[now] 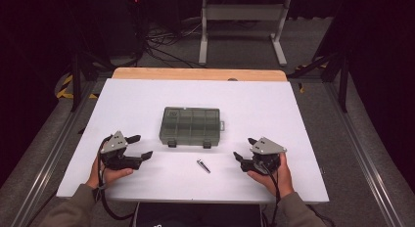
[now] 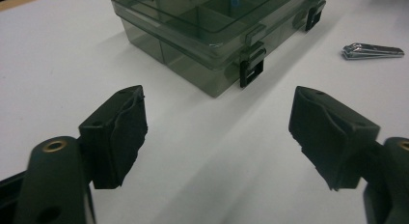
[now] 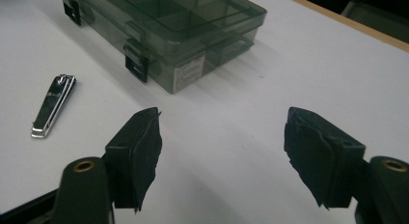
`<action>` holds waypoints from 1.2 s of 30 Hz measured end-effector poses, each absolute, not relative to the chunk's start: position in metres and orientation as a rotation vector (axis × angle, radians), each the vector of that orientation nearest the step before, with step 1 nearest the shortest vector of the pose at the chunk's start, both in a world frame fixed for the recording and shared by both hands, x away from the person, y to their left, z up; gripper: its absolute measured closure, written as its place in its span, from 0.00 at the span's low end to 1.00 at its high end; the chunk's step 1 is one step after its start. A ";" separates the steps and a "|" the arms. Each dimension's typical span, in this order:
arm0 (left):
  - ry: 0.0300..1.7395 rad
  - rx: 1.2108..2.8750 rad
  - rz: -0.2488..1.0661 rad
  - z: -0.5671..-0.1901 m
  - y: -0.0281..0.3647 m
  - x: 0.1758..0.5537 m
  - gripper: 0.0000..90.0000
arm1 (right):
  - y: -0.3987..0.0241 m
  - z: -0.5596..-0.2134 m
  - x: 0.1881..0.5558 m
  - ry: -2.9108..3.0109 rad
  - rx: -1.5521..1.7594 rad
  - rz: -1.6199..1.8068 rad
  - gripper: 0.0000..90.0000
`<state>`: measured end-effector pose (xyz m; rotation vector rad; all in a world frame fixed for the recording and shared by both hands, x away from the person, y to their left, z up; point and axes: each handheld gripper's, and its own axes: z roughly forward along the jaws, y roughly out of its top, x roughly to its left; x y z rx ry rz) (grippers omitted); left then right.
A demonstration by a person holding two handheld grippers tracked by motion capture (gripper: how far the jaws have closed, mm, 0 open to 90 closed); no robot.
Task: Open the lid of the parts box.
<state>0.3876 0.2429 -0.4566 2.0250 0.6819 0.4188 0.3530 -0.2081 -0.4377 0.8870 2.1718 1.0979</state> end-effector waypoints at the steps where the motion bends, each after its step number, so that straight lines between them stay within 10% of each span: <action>1: 0.674 2.034 0.424 -0.457 0.241 0.390 0.28 | -0.204 -0.438 0.357 2.182 0.883 1.093 0.34; 36: 0.638 2.098 0.387 -0.452 0.206 0.422 0.68 | -0.152 -0.441 0.401 2.313 0.845 1.106 0.78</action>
